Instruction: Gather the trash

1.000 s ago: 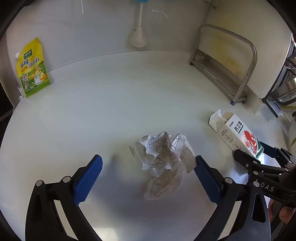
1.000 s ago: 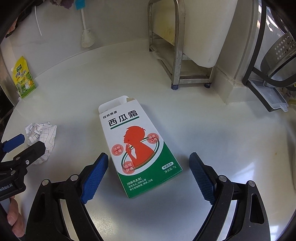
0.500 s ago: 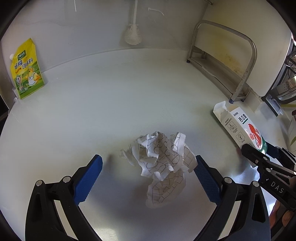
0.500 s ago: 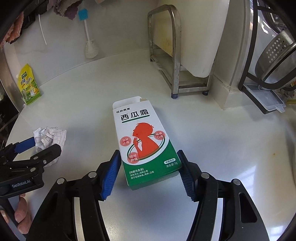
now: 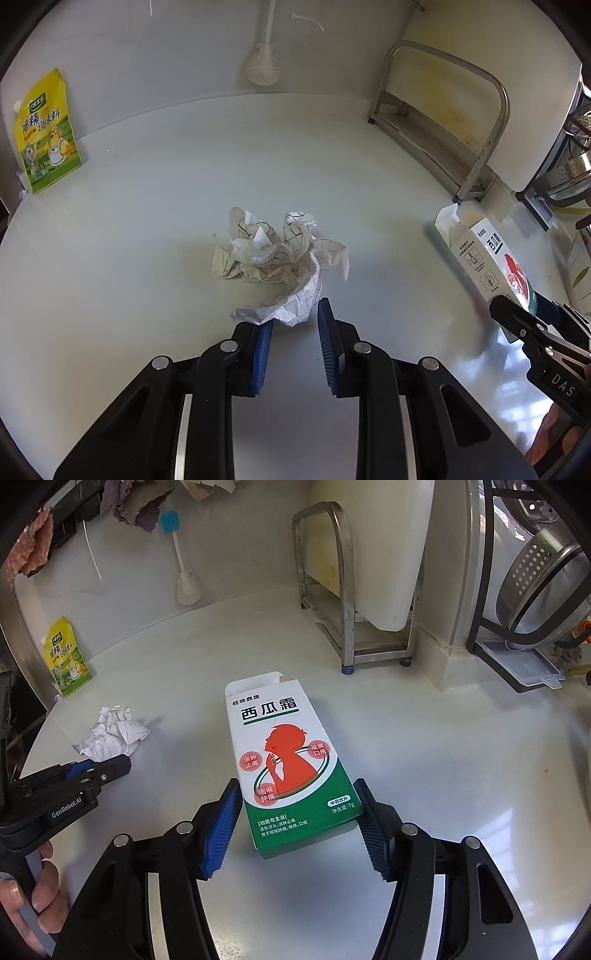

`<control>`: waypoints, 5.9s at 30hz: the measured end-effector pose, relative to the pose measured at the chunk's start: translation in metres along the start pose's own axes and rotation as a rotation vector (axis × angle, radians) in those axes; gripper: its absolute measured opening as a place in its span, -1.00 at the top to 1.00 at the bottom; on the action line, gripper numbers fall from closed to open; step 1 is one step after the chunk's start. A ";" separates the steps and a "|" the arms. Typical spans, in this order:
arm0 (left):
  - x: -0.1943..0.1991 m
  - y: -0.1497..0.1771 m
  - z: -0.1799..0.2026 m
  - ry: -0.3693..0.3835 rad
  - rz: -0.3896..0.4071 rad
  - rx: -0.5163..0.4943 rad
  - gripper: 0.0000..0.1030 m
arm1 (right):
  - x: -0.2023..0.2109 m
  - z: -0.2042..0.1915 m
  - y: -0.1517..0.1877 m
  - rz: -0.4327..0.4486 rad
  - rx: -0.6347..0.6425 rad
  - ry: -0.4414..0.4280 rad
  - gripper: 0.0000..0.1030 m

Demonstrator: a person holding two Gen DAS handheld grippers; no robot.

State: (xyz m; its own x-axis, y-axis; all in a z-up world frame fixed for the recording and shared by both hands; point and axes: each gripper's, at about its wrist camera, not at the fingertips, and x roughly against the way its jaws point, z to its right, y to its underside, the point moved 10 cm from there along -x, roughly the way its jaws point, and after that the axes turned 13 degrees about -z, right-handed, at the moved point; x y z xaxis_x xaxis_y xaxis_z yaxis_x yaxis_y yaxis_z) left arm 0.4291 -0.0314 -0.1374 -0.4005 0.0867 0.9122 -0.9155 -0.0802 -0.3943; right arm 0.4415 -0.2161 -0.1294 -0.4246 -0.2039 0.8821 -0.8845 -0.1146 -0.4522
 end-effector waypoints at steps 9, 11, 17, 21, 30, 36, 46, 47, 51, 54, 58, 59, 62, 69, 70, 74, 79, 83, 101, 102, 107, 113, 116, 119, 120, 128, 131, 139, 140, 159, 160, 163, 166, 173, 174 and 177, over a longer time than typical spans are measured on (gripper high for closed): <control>0.012 0.014 -0.007 0.031 0.020 0.018 -0.26 | 0.007 0.004 0.001 0.010 -0.022 -0.018 -0.15; 0.015 0.015 -0.006 0.028 0.030 0.010 -0.36 | 0.008 0.005 0.001 0.014 -0.028 -0.023 -0.15; 0.012 0.001 -0.004 -0.020 0.035 -0.003 -0.53 | 0.014 0.004 0.000 0.028 -0.030 -0.032 -0.15; 0.004 -0.010 -0.002 -0.024 0.028 0.002 -0.75 | 0.017 0.006 0.000 0.030 -0.042 -0.048 -0.15; -0.019 -0.033 -0.011 -0.047 -0.006 0.039 -0.80 | 0.018 0.007 -0.001 0.032 -0.043 -0.048 -0.15; -0.023 -0.037 -0.016 -0.043 -0.001 0.047 -0.52 | 0.014 0.005 -0.001 0.023 -0.029 -0.041 -0.15; -0.021 -0.037 -0.017 -0.030 0.016 0.045 -0.16 | 0.012 0.005 -0.002 0.018 -0.021 -0.038 -0.15; -0.021 -0.038 -0.017 -0.027 0.016 0.046 -0.15 | 0.012 0.005 -0.002 0.017 -0.020 -0.038 -0.15; -0.019 -0.037 -0.017 -0.024 0.020 0.047 -0.08 | 0.011 0.005 -0.003 0.015 -0.017 -0.038 -0.15; -0.014 -0.036 -0.018 -0.030 0.036 0.043 -0.06 | 0.010 0.004 -0.002 0.016 -0.012 -0.034 -0.15; -0.003 -0.036 -0.018 -0.054 0.080 0.030 -0.04 | 0.009 0.003 -0.001 0.015 -0.011 -0.029 -0.15; 0.000 -0.036 -0.019 -0.059 0.091 0.028 -0.04 | 0.009 0.003 -0.001 0.016 -0.010 -0.027 -0.15; 0.010 -0.036 -0.019 -0.069 0.124 0.023 -0.04 | 0.009 0.002 0.001 0.017 -0.003 -0.022 -0.15; 0.036 -0.025 -0.014 -0.100 0.190 -0.010 -0.04 | 0.021 0.004 0.011 0.045 -0.024 -0.029 -0.15; 0.040 -0.022 -0.013 -0.098 0.195 -0.015 -0.04 | 0.024 0.004 0.014 0.048 -0.028 -0.029 -0.15; 0.059 -0.004 -0.007 -0.072 0.207 -0.026 -0.04 | 0.038 0.004 0.031 0.065 -0.046 -0.031 -0.15; 0.088 0.033 -0.004 -0.075 0.239 -0.071 -0.04 | 0.063 0.001 0.065 0.091 -0.075 -0.013 -0.15; 0.113 0.070 -0.007 -0.093 0.258 -0.112 -0.04 | 0.088 -0.007 0.108 0.108 -0.112 -0.011 -0.15; 0.186 0.254 -0.009 -0.016 0.219 -0.224 -0.04 | 0.182 -0.078 0.318 0.139 -0.185 0.048 -0.15; 0.186 0.262 -0.008 -0.010 0.214 -0.227 -0.04 | 0.186 -0.081 0.326 0.144 -0.187 0.049 -0.15; 0.186 0.299 -0.005 0.006 0.194 -0.263 -0.04 | 0.202 -0.091 0.365 0.165 -0.194 0.054 -0.15; 0.185 0.325 -0.001 0.008 0.198 -0.288 -0.04 | 0.200 -0.093 0.402 0.160 -0.213 0.082 -0.15; 0.184 0.333 -0.002 0.008 0.210 -0.283 -0.04 | 0.198 -0.096 0.414 0.158 -0.216 0.073 -0.15; 0.178 0.343 -0.004 0.014 0.196 -0.275 -0.04 | 0.194 -0.103 0.422 0.163 -0.208 0.065 -0.15; 0.176 0.347 -0.005 0.016 0.188 -0.273 -0.04 | 0.193 -0.106 0.425 0.163 -0.207 0.058 -0.15; 0.162 0.371 -0.003 0.019 0.138 -0.275 -0.04 | 0.177 -0.119 0.440 0.133 -0.196 0.030 -0.15; 0.161 0.375 -0.001 0.019 0.136 -0.280 -0.04 | 0.177 -0.120 0.441 0.135 -0.194 0.023 -0.15; 0.152 0.374 0.001 0.007 0.120 -0.287 -0.07 | 0.168 -0.118 0.441 0.119 -0.205 0.012 -0.15; 0.151 0.374 0.001 0.006 0.118 -0.285 -0.12 | 0.167 -0.117 0.441 0.117 -0.209 0.010 -0.15; 0.149 0.375 -0.009 -0.014 0.114 -0.260 -0.63 | 0.171 -0.113 0.440 0.133 -0.238 -0.020 -0.22; 0.150 0.375 -0.010 -0.014 0.116 -0.258 -0.64 | 0.172 -0.113 0.440 0.134 -0.238 -0.018 -0.23; 0.155 0.374 -0.013 -0.016 0.127 -0.250 -0.71 | 0.174 -0.113 0.439 0.140 -0.237 -0.016 -0.23; 0.161 0.373 -0.016 -0.019 0.139 -0.242 -0.76 | 0.177 -0.115 0.439 0.148 -0.235 -0.011 -0.24; 0.173 0.373 -0.023 -0.021 0.154 -0.226 -0.85 | 0.186 -0.120 0.439 0.169 -0.230 -0.005 -0.32; 0.175 0.373 -0.024 -0.023 0.156 -0.225 -0.86 | 0.188 -0.120 0.439 0.171 -0.229 -0.005 -0.32; 0.179 0.372 -0.027 -0.026 0.164 -0.220 -0.87 | 0.190 -0.123 0.439 0.175 -0.223 -0.005 -0.33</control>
State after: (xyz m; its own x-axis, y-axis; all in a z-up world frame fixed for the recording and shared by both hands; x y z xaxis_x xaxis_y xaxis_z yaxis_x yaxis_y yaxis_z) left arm 0.0154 -0.0185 -0.1238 -0.5456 0.0645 0.8355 -0.8261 0.1265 -0.5492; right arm -0.0513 -0.1851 -0.1436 -0.5739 -0.2066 0.7925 -0.8189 0.1396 -0.5566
